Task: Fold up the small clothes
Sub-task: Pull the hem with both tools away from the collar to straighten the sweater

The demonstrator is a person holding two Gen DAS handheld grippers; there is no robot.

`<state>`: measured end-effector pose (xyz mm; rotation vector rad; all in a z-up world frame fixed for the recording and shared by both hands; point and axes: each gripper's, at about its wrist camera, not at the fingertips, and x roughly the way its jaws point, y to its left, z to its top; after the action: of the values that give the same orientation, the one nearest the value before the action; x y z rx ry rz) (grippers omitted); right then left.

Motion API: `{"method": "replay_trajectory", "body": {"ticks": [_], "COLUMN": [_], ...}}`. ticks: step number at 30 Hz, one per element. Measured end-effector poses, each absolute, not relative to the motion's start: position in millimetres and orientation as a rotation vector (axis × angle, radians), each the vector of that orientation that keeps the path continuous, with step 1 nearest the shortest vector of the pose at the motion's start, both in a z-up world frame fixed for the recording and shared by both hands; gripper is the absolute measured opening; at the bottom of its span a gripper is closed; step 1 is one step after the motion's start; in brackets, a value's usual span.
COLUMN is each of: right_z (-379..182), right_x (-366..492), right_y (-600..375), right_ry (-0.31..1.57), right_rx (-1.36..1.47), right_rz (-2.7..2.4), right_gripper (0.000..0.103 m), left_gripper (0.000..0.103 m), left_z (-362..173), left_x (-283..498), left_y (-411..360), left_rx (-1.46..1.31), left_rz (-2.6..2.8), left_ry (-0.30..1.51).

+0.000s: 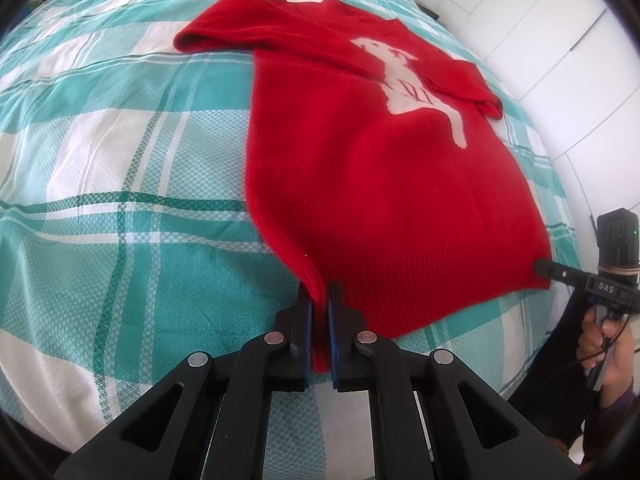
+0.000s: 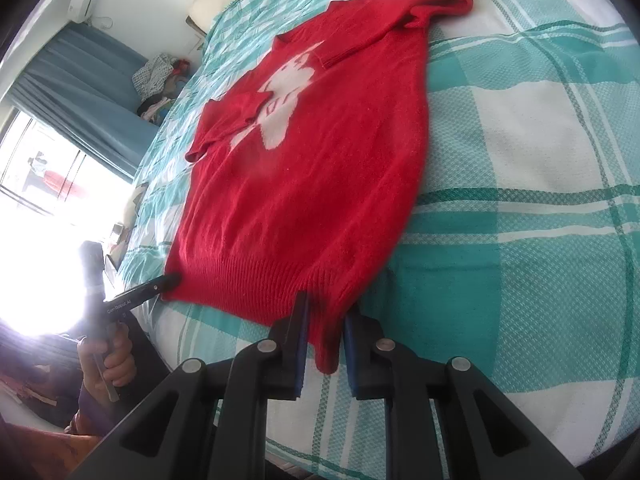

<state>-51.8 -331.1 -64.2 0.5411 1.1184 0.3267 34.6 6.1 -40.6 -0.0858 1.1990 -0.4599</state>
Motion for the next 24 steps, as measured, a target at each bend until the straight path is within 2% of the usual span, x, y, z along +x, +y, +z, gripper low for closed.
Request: {"method": "replay_trajectory", "body": {"ticks": [2, 9, 15, 24], "right_z": [-62.2, -51.3, -80.6, -90.6], "right_x": [-49.5, -65.8, -58.3, -54.5], "right_y": [-325.1, -331.6, -329.5, -329.7], "right_ry": [1.156, 1.309, 1.387, 1.39], "right_rx": [0.471, 0.326, 0.306, 0.336], "right_rz": [0.312, 0.222, 0.152, 0.143], "right_gripper": [0.004, 0.003, 0.003, 0.003], "left_gripper": [0.003, 0.002, 0.002, 0.003], "left_z": [-37.3, -24.5, -40.9, -50.8], "left_x": [31.3, 7.9, 11.0, 12.1], "left_y": [6.9, 14.8, -1.6, 0.4], "left_rx": [-0.067, -0.011, 0.116, 0.066], "left_rz": [-0.454, -0.445, -0.39, -0.374], "left_ry": [1.198, 1.199, 1.207, 1.213]}}
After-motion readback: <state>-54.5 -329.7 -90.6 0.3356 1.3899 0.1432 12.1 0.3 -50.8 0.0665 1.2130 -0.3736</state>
